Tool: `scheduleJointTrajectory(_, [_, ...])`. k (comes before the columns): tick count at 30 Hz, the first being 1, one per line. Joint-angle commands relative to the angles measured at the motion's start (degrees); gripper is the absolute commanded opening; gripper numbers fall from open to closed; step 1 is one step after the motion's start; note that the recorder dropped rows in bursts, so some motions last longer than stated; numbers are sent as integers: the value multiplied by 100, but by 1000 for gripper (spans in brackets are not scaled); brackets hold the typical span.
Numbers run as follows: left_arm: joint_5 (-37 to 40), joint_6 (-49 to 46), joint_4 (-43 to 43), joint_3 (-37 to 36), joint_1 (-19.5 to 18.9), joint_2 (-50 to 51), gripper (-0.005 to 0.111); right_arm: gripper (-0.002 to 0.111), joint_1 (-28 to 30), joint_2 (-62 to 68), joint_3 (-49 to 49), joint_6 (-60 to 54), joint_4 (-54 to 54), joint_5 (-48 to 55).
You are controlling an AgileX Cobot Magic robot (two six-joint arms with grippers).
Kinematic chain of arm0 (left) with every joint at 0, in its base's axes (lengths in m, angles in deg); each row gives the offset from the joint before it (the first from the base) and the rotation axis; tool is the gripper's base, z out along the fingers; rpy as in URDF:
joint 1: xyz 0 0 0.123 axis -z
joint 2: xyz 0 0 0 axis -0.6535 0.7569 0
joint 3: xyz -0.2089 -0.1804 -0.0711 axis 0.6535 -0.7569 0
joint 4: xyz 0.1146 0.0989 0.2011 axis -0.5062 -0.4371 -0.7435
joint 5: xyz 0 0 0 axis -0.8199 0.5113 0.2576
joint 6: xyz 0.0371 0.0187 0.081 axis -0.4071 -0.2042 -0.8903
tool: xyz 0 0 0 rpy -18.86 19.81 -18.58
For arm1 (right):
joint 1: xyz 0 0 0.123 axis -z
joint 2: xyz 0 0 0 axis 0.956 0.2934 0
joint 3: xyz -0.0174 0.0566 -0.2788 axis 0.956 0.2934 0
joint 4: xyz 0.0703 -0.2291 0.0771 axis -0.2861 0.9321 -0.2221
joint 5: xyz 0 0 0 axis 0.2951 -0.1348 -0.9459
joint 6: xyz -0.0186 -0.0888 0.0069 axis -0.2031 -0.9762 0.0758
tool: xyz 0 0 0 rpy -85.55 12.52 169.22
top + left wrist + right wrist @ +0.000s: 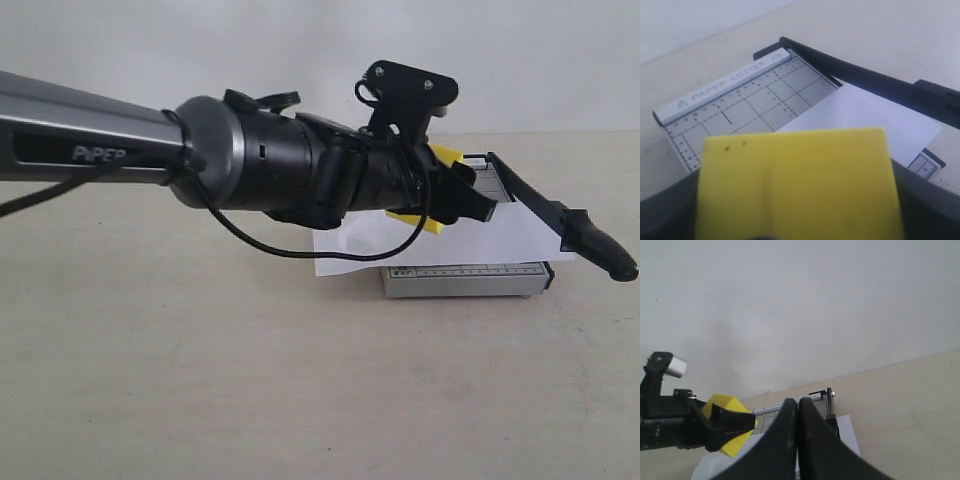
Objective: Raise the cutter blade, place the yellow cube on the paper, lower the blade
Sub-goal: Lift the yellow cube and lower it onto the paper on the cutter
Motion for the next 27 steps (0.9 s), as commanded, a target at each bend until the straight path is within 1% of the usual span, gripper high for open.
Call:
scheduleJointTrajectory(1, [30,-32,-33,225,26,259,4,0,-9,-11,7,3,26,-43])
scheduleJointTrajectory(7, [-118,-32,-33,312,26,371,4,0,-9,-11,7,3,26,-43])
scheduleJointTrajectory(14, [-120,-32,-33,337,26,507,4,0,-9,-11,7,3,26,-43])
scheduleJointTrajectory(27, [-98,-32,-33,758,26,759,4,0,-9,-11,7,3,26,-43])
